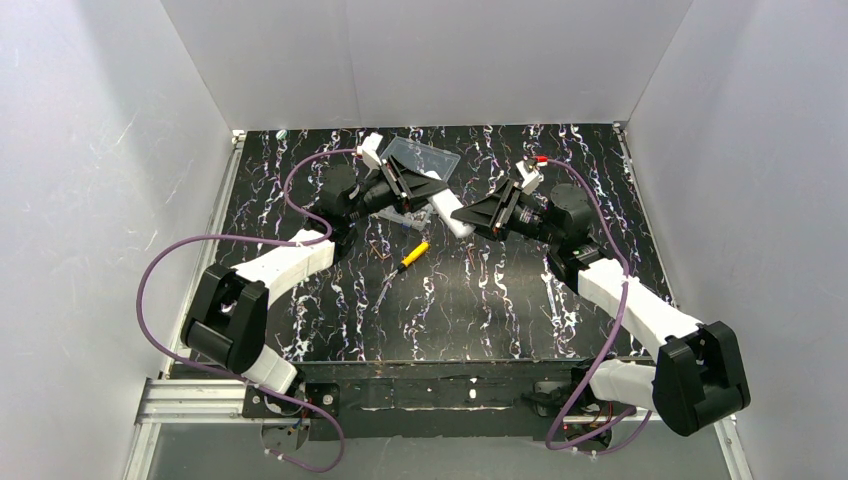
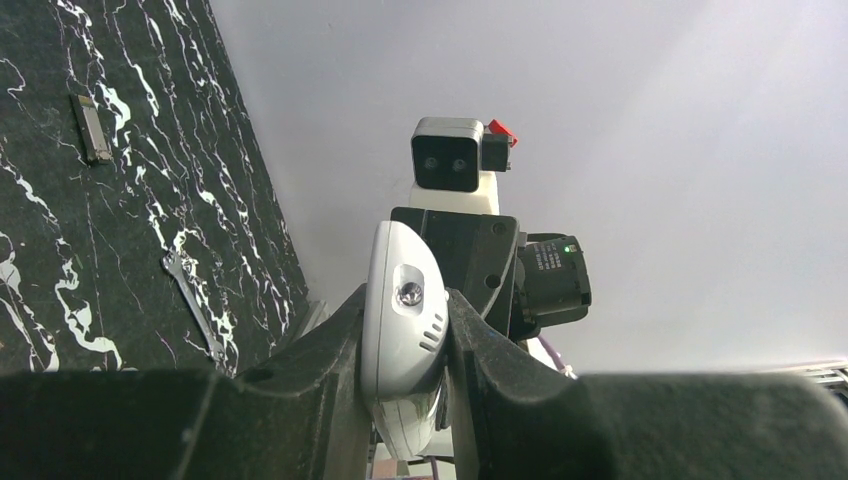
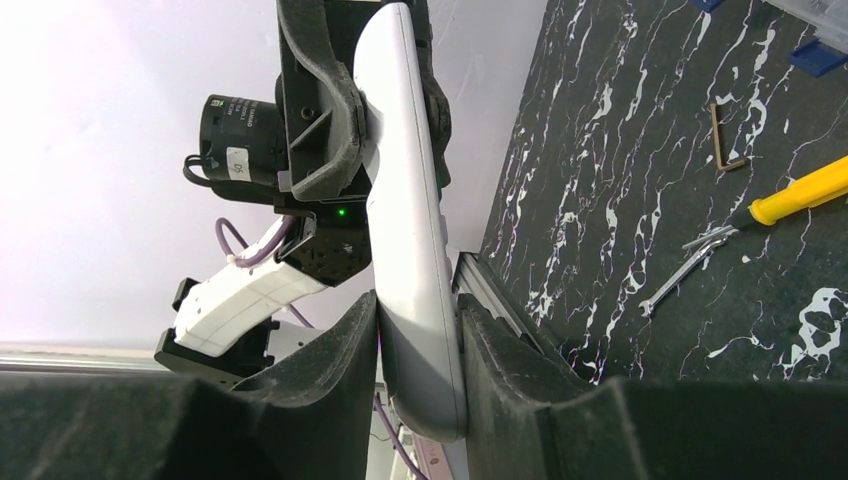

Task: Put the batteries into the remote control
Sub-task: Load the battery cover into the remote control, then place the remote control at the center of the board.

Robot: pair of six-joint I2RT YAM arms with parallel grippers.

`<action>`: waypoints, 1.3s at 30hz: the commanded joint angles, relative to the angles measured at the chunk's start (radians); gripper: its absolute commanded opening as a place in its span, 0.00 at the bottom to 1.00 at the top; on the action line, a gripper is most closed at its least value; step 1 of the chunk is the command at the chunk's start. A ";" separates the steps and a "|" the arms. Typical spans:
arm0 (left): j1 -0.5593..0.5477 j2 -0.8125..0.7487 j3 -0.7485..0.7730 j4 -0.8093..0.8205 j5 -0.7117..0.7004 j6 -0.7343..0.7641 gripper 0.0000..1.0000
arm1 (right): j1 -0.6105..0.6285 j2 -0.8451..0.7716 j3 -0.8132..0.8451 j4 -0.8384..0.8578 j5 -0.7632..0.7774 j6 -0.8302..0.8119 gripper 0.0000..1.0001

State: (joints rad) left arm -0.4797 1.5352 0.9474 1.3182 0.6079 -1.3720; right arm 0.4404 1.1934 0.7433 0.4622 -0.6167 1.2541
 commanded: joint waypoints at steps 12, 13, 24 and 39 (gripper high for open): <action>0.009 -0.073 0.018 0.019 0.022 0.080 0.62 | 0.003 0.007 0.018 0.107 -0.039 0.008 0.01; 0.010 -0.074 0.018 0.015 0.023 0.082 0.67 | 0.003 0.005 0.017 0.107 -0.038 0.007 0.01; 0.018 -0.122 0.023 -0.094 0.050 0.151 0.98 | -0.034 -0.009 0.010 0.106 -0.037 0.012 0.01; 0.041 -0.176 0.076 -0.631 0.115 0.317 0.98 | -0.143 -0.119 0.236 -0.712 0.305 -0.642 0.01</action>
State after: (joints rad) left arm -0.4450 1.4303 0.9524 0.9466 0.6727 -1.1561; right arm 0.2985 1.1076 0.8665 0.0418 -0.4770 0.9234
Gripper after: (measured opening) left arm 0.981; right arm 0.352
